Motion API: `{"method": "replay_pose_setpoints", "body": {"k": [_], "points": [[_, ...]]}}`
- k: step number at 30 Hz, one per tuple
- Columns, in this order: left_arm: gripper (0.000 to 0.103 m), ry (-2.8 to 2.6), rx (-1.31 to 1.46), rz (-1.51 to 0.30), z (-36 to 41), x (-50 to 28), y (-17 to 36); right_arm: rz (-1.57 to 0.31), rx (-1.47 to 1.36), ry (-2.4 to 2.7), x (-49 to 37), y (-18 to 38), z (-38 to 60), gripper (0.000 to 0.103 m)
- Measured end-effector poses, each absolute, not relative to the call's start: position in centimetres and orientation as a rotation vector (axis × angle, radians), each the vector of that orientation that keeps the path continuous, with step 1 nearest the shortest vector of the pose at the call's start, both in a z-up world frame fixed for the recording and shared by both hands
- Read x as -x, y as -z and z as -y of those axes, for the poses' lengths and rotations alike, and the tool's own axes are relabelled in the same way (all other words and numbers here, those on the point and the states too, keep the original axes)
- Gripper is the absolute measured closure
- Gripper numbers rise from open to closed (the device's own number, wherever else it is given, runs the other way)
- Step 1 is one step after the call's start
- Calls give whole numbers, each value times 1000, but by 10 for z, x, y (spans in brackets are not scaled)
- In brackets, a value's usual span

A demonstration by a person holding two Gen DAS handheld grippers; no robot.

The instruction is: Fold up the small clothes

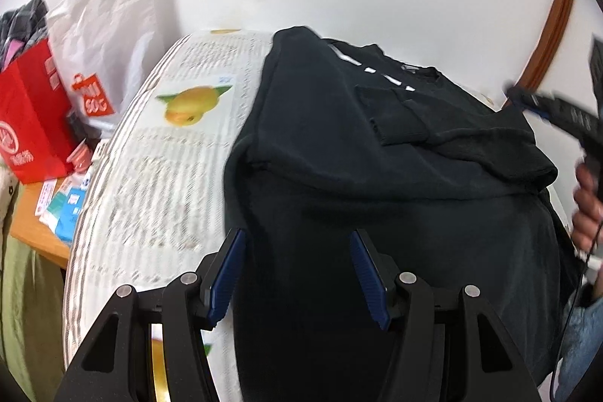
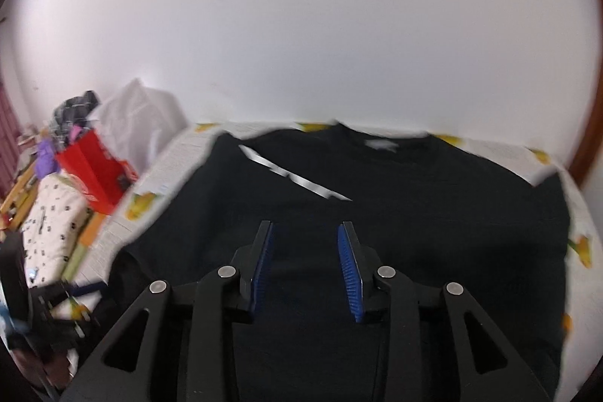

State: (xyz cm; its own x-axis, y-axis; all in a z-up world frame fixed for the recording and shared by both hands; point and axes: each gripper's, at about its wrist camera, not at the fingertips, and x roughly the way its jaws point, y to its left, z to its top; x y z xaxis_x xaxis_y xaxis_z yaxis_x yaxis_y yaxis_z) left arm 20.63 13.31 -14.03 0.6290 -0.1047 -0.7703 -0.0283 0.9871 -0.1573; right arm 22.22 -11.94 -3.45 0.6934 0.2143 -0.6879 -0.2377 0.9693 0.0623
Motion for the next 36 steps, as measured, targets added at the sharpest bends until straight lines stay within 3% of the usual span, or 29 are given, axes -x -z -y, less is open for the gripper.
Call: {"method": "replay_pose_setpoints", "body": {"k": [11, 29, 32, 35, 36], "points": [[48, 93, 118, -880, -88, -257, 121, -936, 39, -53, -174, 80, 248, 68], [49, 53, -89, -909, -32, -319, 156, -912, -14, 27, -199, 122, 276, 70], [59, 46, -125, -875, -22, -325, 155, -901, -19, 25, -198, 124, 279, 70], [87, 44, -153, -852, -14, -327, 155, -890, -2, 29, -197, 125, 277, 70], [91, 36, -159, -843, -14, -328, 154, -889, 7, 29, -197, 125, 276, 71]]}}
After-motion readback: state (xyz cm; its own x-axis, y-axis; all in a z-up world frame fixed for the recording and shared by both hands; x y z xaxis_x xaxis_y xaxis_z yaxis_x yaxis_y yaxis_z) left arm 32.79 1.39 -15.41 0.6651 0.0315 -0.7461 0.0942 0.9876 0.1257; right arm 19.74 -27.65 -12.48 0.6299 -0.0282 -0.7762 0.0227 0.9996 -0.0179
